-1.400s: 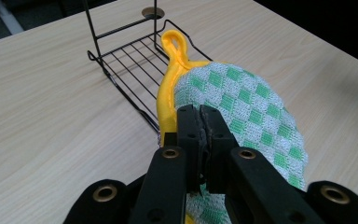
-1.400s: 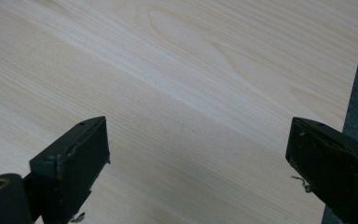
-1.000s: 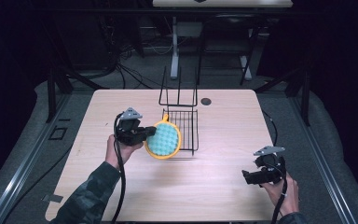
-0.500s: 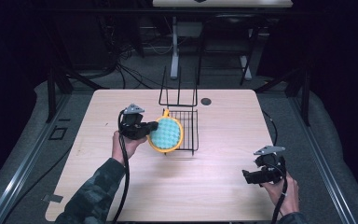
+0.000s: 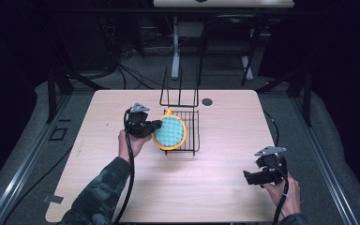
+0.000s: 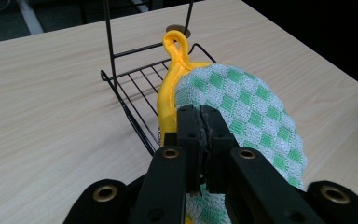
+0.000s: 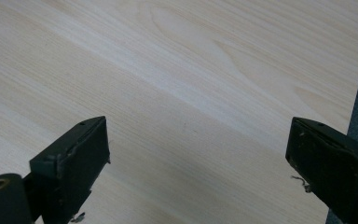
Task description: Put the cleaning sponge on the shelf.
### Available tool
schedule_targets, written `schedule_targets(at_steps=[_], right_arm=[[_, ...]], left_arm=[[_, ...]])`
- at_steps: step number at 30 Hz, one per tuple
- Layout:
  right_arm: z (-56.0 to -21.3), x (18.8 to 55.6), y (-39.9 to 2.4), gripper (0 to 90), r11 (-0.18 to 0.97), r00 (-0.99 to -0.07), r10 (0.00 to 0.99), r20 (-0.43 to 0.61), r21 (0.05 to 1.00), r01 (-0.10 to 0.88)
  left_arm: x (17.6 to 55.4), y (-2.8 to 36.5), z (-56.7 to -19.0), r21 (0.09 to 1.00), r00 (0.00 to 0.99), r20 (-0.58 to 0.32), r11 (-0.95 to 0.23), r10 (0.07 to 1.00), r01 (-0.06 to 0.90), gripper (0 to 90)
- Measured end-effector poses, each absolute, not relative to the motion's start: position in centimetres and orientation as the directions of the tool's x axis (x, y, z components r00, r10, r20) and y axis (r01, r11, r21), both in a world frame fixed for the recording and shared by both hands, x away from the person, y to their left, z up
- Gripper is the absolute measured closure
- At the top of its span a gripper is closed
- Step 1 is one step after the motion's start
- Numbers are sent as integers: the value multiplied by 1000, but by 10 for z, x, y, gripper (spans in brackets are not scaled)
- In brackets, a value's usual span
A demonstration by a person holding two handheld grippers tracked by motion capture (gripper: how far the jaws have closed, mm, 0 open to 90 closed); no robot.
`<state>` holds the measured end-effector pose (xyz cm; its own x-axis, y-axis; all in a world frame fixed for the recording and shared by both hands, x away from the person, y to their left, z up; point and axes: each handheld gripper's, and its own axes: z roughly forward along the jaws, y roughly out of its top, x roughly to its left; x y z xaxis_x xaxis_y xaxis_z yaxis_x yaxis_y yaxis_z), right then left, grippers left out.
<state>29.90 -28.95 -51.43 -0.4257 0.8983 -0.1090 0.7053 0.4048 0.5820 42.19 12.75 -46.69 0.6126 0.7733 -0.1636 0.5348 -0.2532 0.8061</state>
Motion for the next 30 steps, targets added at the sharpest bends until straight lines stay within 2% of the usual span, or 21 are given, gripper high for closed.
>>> schedule_targets(at_steps=[14, 30], right_arm=[[-515, 299, -290, 57, 413, -432, 895, -114, 578, 703], [-514, 297, -289, 58, 413, -435, 894, -112, 583, 700]], left_arm=[[437, 114, -484, 799, 572, -190, -213, 798, 563, 880], [450, 92, -507, 767, 546, -188, -226, 816, 601, 879]])
